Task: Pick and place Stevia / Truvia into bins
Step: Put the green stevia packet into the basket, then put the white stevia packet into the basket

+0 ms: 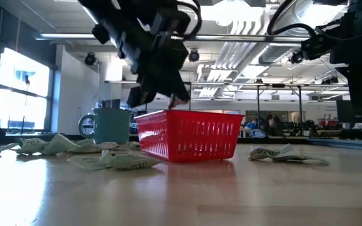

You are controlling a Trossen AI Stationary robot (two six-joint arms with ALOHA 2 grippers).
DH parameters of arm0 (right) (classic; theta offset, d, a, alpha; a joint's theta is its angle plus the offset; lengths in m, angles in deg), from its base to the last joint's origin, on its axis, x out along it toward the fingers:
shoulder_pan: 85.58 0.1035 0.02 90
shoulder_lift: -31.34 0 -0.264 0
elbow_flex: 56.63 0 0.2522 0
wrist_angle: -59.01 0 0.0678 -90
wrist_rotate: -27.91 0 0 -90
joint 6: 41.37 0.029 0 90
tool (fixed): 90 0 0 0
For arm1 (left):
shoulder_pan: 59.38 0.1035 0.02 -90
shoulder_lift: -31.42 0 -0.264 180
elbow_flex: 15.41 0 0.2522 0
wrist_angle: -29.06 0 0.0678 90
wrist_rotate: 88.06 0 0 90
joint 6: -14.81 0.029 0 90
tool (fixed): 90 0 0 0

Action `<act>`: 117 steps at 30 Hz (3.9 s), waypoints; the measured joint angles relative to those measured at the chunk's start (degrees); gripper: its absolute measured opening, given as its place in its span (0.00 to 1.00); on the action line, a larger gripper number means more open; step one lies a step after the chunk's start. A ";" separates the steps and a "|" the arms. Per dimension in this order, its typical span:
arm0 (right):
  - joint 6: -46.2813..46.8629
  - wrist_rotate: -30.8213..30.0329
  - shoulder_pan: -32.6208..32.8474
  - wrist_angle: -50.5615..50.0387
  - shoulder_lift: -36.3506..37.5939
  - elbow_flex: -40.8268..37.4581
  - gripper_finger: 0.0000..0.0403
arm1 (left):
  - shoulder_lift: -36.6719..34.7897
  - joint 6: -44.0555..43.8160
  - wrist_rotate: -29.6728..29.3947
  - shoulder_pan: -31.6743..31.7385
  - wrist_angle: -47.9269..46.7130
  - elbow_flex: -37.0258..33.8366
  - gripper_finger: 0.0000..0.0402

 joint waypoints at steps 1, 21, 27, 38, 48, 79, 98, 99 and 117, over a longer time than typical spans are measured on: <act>-0.23 0.17 0.00 0.40 -0.02 0.00 0.46 | 0.67 -0.54 -0.80 -0.55 -0.19 0.01 0.15; -34.62 5.13 0.66 28.56 -6.12 0.00 0.57 | -20.00 -7.35 -19.07 -6.27 -27.55 0.03 0.82; -33.88 6.18 1.05 36.06 -11.56 0.00 0.55 | -25.59 -10.61 -23.71 -7.51 -36.51 0.08 0.76; -22.43 -0.14 1.20 37.89 -16.93 0.04 0.49 | -26.91 -10.59 -23.97 -7.42 -43.15 -0.01 0.65; -22.93 2.67 -1.91 39.58 -18.81 0.26 0.35 | -27.90 -10.59 -23.04 -7.42 -45.99 0.02 0.58; -36.24 15.05 -16.34 47.80 -14.91 13.85 0.04 | -28.62 -28.33 -29.22 -23.97 -52.41 -3.03 0.48; -37.24 14.95 -16.96 41.62 -16.68 15.74 0.72 | -28.33 -21.19 -28.77 -36.21 -50.83 -16.69 0.75; -37.31 15.18 -16.96 41.43 -16.68 15.74 0.72 | -28.33 -18.15 -28.96 -36.23 -49.41 -18.01 0.74; -37.13 13.88 -16.94 40.23 -16.66 15.74 0.72 | -28.14 -5.59 -28.46 -29.20 -26.34 -34.03 0.62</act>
